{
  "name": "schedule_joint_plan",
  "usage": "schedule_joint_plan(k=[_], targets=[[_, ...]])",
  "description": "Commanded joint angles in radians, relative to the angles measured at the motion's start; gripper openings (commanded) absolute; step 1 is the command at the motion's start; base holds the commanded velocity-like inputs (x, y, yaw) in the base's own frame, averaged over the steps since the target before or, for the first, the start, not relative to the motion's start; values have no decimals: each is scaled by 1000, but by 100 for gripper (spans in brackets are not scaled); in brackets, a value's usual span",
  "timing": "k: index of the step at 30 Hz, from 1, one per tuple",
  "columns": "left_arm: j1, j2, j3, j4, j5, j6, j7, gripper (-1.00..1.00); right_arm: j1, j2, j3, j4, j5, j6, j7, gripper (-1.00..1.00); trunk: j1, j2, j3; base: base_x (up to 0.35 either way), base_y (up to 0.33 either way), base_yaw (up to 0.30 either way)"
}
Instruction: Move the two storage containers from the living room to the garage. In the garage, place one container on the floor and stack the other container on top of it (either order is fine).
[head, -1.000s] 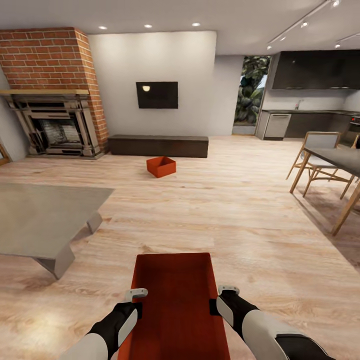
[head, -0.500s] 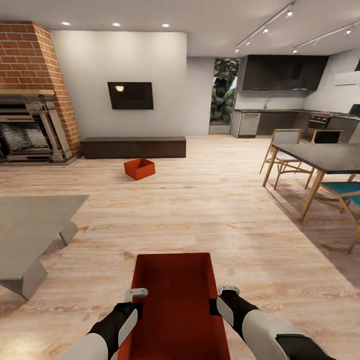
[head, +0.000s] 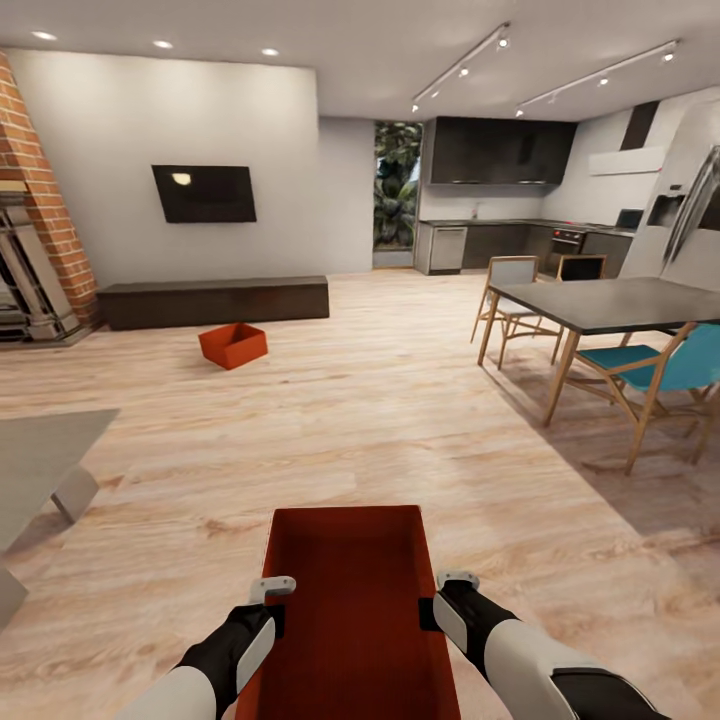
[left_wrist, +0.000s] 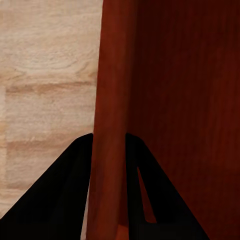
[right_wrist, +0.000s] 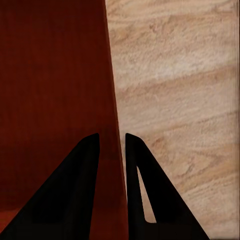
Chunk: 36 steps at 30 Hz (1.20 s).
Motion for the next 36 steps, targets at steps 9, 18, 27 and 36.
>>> schedule_joint_plan(k=[9, 18, 27, 36], targets=[[0, 4, -10, 8, 8, 10, 14, -100, -1, 1, 23, -5, -3, 1, -6, -100, 0, 0, 4, 0, 0, -294], [0, 4, -10, 9, 8, 10, 13, -100, -1, 1, 23, -5, -4, -1, -6, -100, 0, 0, 9, 0, 0, -294], [0, 4, -10, 10, 8, 10, 13, -100, 4, 1, 23, -4, -5, -41, -6, -100, 0, 0, 13, 0, 0, -294], [0, 4, -10, 10, 8, 10, 13, -100, 4, -1, 23, -4, -5, -42, -5, -100, 0, 0, 19, 0, 0, -294]])
